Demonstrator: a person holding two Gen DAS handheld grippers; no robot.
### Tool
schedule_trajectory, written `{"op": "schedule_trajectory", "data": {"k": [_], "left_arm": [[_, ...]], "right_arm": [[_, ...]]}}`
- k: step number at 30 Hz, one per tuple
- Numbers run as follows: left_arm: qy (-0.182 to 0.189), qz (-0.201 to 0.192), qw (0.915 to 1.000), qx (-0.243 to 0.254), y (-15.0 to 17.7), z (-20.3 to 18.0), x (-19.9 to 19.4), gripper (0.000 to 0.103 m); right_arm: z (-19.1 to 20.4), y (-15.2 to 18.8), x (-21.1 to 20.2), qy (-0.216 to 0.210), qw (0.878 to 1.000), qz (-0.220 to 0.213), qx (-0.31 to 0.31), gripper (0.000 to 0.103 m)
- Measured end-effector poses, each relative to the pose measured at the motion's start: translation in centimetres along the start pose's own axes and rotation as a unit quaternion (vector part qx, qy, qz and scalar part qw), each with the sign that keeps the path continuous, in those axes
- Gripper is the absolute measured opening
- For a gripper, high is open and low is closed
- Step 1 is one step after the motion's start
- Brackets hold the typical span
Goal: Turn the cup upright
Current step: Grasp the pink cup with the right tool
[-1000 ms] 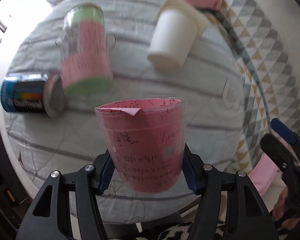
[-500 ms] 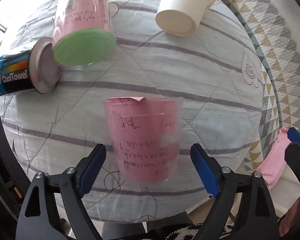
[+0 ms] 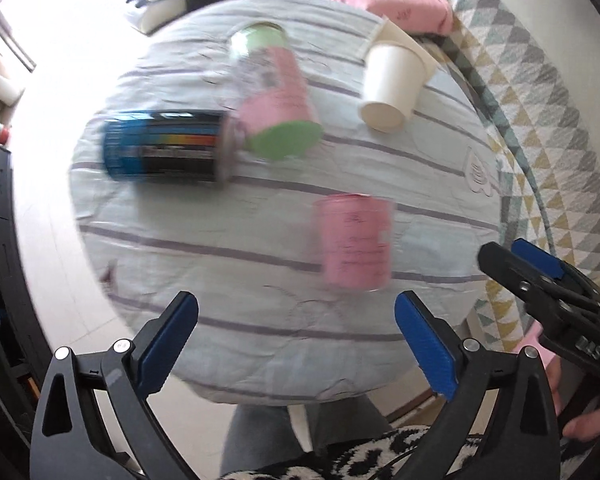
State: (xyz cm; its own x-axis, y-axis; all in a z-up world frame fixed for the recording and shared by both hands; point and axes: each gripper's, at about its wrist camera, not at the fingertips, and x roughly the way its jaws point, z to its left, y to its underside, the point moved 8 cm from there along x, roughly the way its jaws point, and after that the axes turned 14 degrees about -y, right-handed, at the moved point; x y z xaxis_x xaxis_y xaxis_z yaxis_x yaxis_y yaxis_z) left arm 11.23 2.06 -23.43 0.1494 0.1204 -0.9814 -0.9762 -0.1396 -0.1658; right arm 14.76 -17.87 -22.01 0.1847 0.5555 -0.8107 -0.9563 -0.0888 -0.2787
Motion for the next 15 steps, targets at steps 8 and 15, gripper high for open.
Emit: {"op": "schedule_trajectory", "data": {"k": [8,15], "left_arm": [[-0.020,-0.006,0.9993,-0.030,1.4,4.8,0.8,0.100],[-0.028,-0.009,0.9990,-0.034,1.7,6.6,1.8,0.100]], "right_arm": [[3.9,0.8,5.2,-0.027,0.999,0.033,0.002,0.092],[3.3,1.3,10.3,-0.018,0.997,0.066,0.044,0.092]]}}
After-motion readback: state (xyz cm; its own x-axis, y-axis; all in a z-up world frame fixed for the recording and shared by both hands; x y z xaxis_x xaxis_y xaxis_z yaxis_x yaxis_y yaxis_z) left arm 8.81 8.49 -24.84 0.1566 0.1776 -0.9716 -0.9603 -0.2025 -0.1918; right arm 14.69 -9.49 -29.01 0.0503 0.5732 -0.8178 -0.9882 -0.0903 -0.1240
